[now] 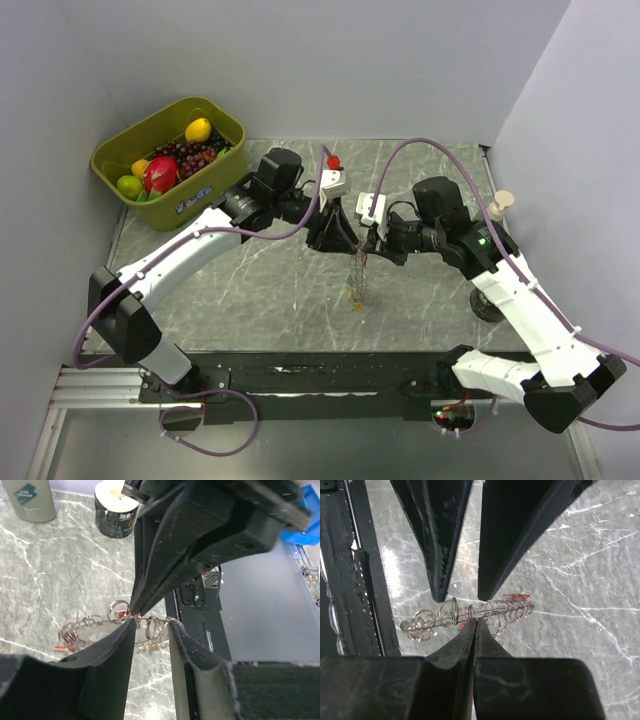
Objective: Remove the keys from the keyring
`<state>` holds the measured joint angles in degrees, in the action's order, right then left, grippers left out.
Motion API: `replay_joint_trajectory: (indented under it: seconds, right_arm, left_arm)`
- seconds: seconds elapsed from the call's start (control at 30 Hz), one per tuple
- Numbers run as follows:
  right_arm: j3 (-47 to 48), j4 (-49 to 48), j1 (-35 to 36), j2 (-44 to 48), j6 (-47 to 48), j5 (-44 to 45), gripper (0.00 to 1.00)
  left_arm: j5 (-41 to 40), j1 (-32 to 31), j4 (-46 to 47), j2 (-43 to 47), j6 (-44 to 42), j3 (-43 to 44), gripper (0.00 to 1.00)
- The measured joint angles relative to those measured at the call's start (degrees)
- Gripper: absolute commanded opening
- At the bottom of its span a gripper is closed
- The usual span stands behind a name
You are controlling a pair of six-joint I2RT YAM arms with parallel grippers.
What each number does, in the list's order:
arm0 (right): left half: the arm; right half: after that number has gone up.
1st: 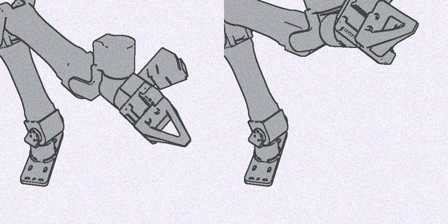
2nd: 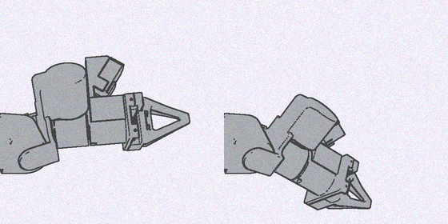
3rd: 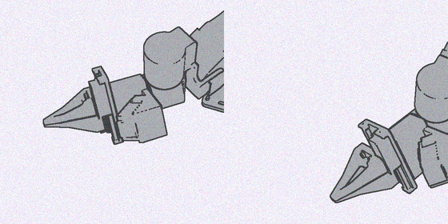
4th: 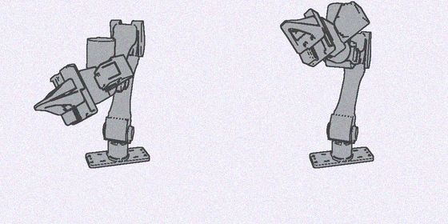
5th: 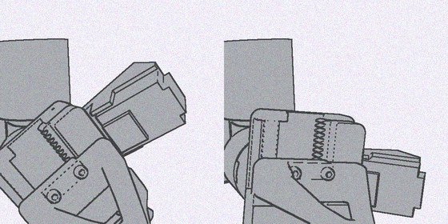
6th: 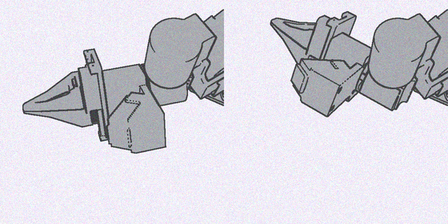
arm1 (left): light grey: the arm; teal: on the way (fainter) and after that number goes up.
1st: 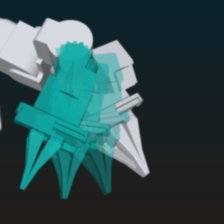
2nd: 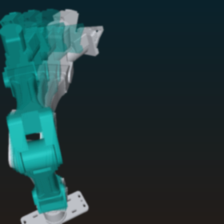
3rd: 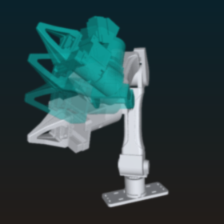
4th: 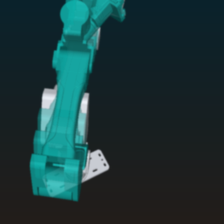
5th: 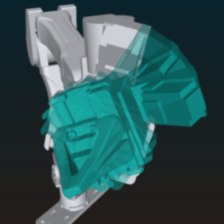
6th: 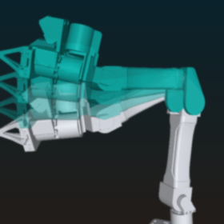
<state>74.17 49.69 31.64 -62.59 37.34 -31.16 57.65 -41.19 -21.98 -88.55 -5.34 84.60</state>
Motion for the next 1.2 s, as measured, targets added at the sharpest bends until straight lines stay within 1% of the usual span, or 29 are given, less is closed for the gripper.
replay_joint_trajectory:
  seconds: [0.13, 0.3, 0.43, 0.6, 0.63, 0.7, 0.73, 0.83, 0.87, 1.03, 1.13, 1.17, 1.2]
  right_arm:
    - [0.0, 0.0, 0.0, 0.0, -0.22, -0.44, 0.0]
    - [0.0, 0.0, 0.0, 0.0, -0.44, -1.44, 0.0]
    - [0.0, 0.0, -0.02, 0.11, -0.48, -1.68, 0.0]
    - [0.0, 0.09, -0.02, 0.26, -0.48, -1.75, 0.0]
    - [0.0, 0.09, -0.02, 0.28, -0.48, -1.7, 0.0]
    - [0.0, 0.11, -0.02, 0.28, -0.5, -1.6, 0.0]
    - [0.0, 0.09, -0.02, 0.31, -0.48, -1.4, 0.0]
    - [0.0, 0.09, -0.04, 0.37, -0.46, -1.2, 0.0]
    - [0.0, 0.09, -0.04, 0.44, -0.46, -1.2, 0.05]
    - [-0.26, 0.02, -0.76, 1.42, -0.46, -1.62, 0.14]
    - [-0.31, -0.15, -2.23, 2.97, -0.42, -3.5, 0.21]
    - [-0.31, -0.52, -2.86, 3.76, -0.44, -4.07, 0.26]
    - [-0.31, -1.03, -3.41, 4.55, -0.37, -4.63, 0.28]
  left_arm:
    - [-0.66, -0.7, 0.07, -1.03, 0.0, 0.0, 0.39]
    - [-1.57, -1.51, 0.02, -1.95, -0.02, 0.0, 0.35]
    - [-2.16, -1.7, 0.02, -2.14, -0.07, 0.0, 0.23]
    - [-2.84, -1.7, 0.02, -2.16, -0.48, 0.0, 0.14]
    - [-2.93, -1.7, 0.02, -2.19, -0.61, 0.0, 0.09]
    - [-2.95, -1.7, 0.0, -2.19, -0.87, 0.0, 0.03]
    - [-2.93, -1.7, -0.07, -2.19, -0.85, 0.0, 0.01]
    - [-2.8, -1.81, -0.13, -2.19, -1.03, 0.02, 0.01]
    - [-2.71, -1.84, -0.13, -2.19, -1.05, 0.02, 0.01]
    - [-2.36, -2.01, -0.11, -2.19, -1.14, 0.39, 0.01]
    - [-2.08, -2.16, -0.2, -2.16, -1.31, 0.81, 0.01]
    - [-2.03, -2.16, -0.42, -2.16, -1.31, 0.81, 0.01]
    - [-2.03, -2.12, -0.85, -2.16, -1.31, 0.81, 0.01]
